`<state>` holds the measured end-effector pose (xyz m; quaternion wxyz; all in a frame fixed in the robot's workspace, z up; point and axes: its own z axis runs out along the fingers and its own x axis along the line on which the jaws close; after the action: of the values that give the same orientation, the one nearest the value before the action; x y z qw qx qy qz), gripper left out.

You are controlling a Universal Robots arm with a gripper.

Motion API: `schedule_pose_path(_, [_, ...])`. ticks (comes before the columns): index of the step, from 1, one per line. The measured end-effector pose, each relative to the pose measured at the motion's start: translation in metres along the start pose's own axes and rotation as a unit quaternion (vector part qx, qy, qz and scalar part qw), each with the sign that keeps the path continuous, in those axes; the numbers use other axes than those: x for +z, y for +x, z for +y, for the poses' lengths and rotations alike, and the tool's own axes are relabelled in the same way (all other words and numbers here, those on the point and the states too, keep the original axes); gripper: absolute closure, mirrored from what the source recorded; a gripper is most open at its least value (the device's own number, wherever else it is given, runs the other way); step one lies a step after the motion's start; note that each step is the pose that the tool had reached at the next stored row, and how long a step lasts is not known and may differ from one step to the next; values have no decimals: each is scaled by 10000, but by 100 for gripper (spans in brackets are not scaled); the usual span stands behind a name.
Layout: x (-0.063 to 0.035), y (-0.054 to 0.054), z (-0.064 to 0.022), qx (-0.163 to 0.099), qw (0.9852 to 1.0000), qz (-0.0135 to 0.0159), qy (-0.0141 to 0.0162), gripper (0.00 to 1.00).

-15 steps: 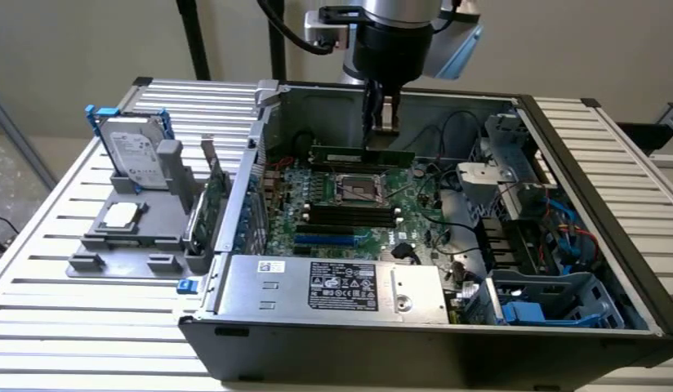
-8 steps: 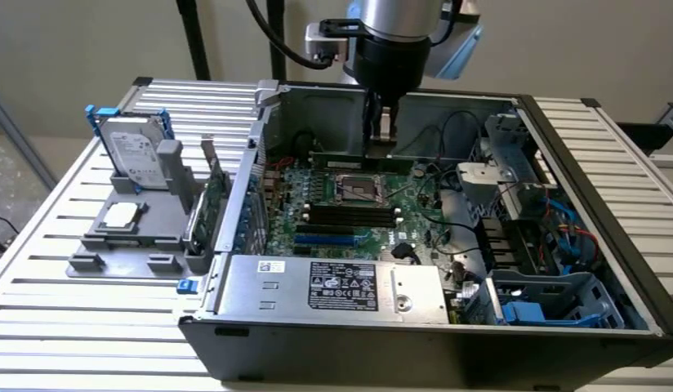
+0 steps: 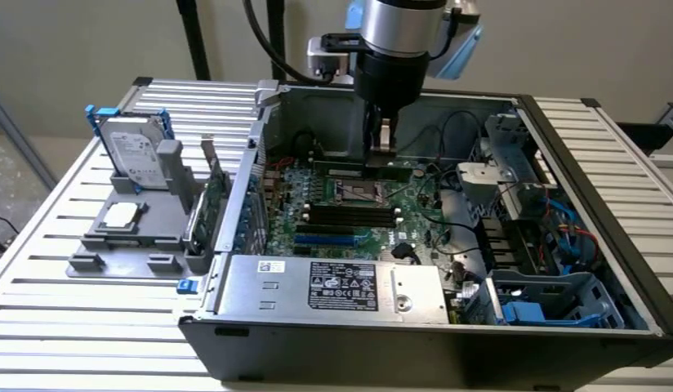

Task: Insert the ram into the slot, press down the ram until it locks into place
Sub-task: 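Insert the ram into the slot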

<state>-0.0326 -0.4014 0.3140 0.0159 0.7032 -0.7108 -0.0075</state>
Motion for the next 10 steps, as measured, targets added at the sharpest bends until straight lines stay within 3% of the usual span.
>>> schedule_pose_path(10, [182,-3,-19,0,10000,0,0,86])
